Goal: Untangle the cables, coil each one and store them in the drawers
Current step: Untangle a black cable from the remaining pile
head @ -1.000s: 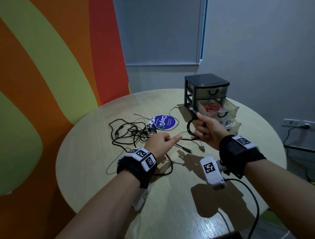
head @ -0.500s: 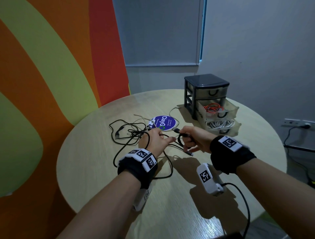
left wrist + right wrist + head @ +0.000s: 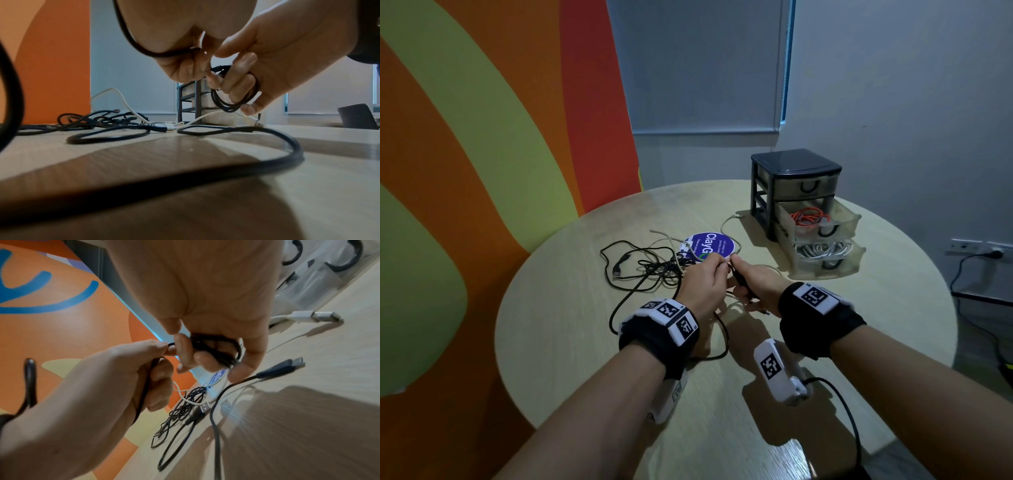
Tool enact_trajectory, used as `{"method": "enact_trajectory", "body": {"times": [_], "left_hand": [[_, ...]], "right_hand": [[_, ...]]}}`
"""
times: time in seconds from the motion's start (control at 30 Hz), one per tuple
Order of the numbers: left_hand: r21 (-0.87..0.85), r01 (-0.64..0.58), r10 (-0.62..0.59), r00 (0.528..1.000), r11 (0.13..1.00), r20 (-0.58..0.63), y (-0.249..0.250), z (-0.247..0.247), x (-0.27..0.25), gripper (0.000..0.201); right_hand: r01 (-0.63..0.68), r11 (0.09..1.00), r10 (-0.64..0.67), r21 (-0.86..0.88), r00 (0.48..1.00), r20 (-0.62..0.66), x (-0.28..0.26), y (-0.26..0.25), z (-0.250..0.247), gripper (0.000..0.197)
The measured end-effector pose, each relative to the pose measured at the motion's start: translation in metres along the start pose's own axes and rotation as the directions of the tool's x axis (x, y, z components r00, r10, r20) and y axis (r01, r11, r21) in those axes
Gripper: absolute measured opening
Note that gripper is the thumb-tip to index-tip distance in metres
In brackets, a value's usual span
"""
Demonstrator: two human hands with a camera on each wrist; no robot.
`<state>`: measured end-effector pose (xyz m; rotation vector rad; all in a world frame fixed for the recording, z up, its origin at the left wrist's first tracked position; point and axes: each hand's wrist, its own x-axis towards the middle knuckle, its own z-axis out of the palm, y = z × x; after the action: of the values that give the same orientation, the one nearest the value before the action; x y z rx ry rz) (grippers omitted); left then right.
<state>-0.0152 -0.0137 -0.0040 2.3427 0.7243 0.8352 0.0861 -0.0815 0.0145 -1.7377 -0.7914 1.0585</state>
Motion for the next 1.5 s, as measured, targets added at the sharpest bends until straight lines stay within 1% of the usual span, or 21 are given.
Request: {"method": "enact_trajectory", "body": {"times": [0.07,0.13,0.2,0.27,0.33,0.43,0.5,0.6,0.7,0.77,0.83,0.93,1.0,1.07,1.1,1.13,1.2,1.27,1.33,1.43,1.5], "left_hand": [[-0.027,-0.048,0.048,0.999,0.998,0.015,0.001,0.0,-0.002,0.039],[-0.045,-0.078,0.08,0.996,0.996,0.038,0.004,0.0,-0.003,0.043],[-0.062,-0.078,0.082,0.994,0.995,0.069,0.003,0.001,-0.003,0.039],[-0.077,-0.037,0.045,0.994,0.996,0.1,0.002,0.002,-0.003,0.029],[-0.086,-0.002,0.012,0.993,0.996,0.117,0.0,0.002,-0.002,0.024],[-0.085,0.025,-0.015,0.993,0.996,0.121,0.001,0.001,-0.001,0.024],[-0.068,0.046,-0.036,0.991,0.997,0.132,0.0,0.0,-0.001,0.024],[-0.024,0.107,-0.101,0.981,0.994,0.166,-0.002,0.001,-0.001,0.028],[0.044,0.159,-0.165,0.968,0.986,0.19,-0.004,0.002,-0.001,0.035],[0.092,0.182,-0.197,0.964,0.979,0.18,-0.004,0.002,0.0,0.042],[0.141,0.194,-0.216,0.962,0.971,0.166,-0.005,0.002,0.0,0.042],[0.15,0.205,-0.223,0.968,0.967,0.117,-0.003,0.001,0.001,0.038],[0.121,0.18,-0.187,0.981,0.976,0.051,-0.003,0.0,0.002,0.038],[0.052,0.161,-0.161,0.987,0.986,-0.001,-0.002,0.0,0.003,0.03],[0.017,0.16,-0.16,0.987,0.987,-0.006,-0.001,0.0,0.002,0.024],[-0.013,0.162,-0.162,0.987,0.987,0.0,0.0,0.0,0.002,0.02],[-0.07,0.161,-0.16,0.987,0.985,0.023,0.003,0.001,-0.001,0.021],[-0.131,0.156,-0.148,0.987,0.979,0.069,0.005,0.0,-0.003,0.03],[-0.177,0.119,-0.097,0.987,0.977,0.127,0.007,-0.002,-0.006,0.035],[-0.135,0.05,-0.025,0.983,0.99,0.183,0.007,-0.001,-0.009,0.036],[-0.103,0.038,-0.018,0.982,0.994,0.188,0.008,-0.001,-0.009,0.034]], "right_hand": [[0.021,1.0,-0.021,-0.009,0.999,-0.048,0.002,0.001,-0.003,0.052],[0.049,0.999,-0.05,-0.011,0.994,-0.101,0.006,0.002,-0.006,0.049],[0.07,0.997,-0.067,0.016,0.985,-0.157,0.01,0.002,-0.009,0.042],[0.1,0.993,-0.086,0.06,0.975,-0.204,0.014,0.001,-0.012,0.038],[0.147,0.978,-0.104,0.147,0.958,-0.269,0.018,0.0,-0.015,0.035],[0.251,0.909,-0.128,0.333,0.928,-0.351,0.019,-0.004,-0.022,0.03],[0.302,0.84,-0.147,0.452,0.926,-0.347,0.017,-0.007,-0.027,0.026],[0.333,0.754,-0.165,0.567,0.93,-0.328,0.017,-0.008,-0.033,0.031],[0.318,0.696,-0.178,0.643,0.945,-0.275,0.017,-0.003,-0.033,0.034],[0.29,0.687,-0.187,0.666,0.957,-0.223,0.014,-0.001,-0.032,0.038],[0.258,0.747,-0.213,0.612,0.966,-0.147,0.009,-0.002,-0.032,0.043],[0.232,0.877,-0.229,0.42,0.972,-0.057,0.005,-0.001,-0.031,0.048],[0.227,0.917,-0.225,0.328,0.973,-0.044,0.006,0.002,-0.03,0.049],[0.227,0.932,-0.225,0.284,0.974,-0.04,0.008,0.005,-0.031,0.05],[0.215,0.934,-0.217,0.285,0.976,-0.027,0.009,0.007,-0.031,0.05],[0.196,0.932,-0.205,0.304,0.979,-0.003,0.008,0.009,-0.031,0.048],[0.153,0.929,-0.188,0.337,0.979,0.073,0.004,0.011,-0.03,0.044],[0.129,0.954,-0.174,0.272,0.973,0.15,0.001,0.012,-0.028,0.049],[0.112,0.972,-0.156,0.205,0.964,0.216,-0.002,0.012,-0.029,0.051],[0.074,0.984,-0.122,0.16,0.942,0.313,-0.006,0.012,-0.031,0.051],[0.056,0.993,-0.089,0.102,0.932,0.351,-0.009,0.01,-0.029,0.051]]}}
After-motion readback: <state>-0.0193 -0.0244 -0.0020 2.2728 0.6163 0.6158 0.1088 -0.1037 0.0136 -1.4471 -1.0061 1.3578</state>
